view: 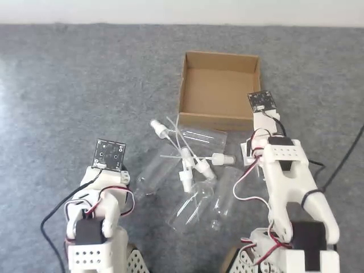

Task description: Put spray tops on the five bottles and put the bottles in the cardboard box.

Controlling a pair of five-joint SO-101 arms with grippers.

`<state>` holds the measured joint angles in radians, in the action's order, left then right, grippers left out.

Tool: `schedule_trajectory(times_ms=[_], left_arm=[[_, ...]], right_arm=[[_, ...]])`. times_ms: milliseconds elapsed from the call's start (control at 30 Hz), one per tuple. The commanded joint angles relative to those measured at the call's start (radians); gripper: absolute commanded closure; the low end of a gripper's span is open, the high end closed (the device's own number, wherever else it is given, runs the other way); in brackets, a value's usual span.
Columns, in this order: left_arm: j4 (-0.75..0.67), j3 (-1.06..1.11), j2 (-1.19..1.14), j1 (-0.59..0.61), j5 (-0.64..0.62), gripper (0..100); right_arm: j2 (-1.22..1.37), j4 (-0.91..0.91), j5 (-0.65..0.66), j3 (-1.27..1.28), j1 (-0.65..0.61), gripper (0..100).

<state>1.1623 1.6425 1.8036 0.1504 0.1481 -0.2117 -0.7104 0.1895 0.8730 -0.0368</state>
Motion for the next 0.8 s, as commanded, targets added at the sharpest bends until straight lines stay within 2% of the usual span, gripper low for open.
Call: schedule_trajectory(times_ms=[0,400,567,767], left_arm=[[-0.034,-0.01,0.018,0.0,0.011,98],[-0.034,-0.01,0.018,-0.002,0.011,98],[-0.034,-0.01,0.018,-0.002,0.011,98],[-0.034,-0.01,0.018,-0.003,0.011,98]], right_arm=[[-0.004,-0.035,-0.003,-0.061,0.005,98.3],[-0.007,-0.266,-0.005,-0.17,0.01,98.9],[-0.048,-0.272,-0.005,-0.167,0.054,98.9],[-0.214,-0.321,-0.005,-0.163,0.151,98.9]])
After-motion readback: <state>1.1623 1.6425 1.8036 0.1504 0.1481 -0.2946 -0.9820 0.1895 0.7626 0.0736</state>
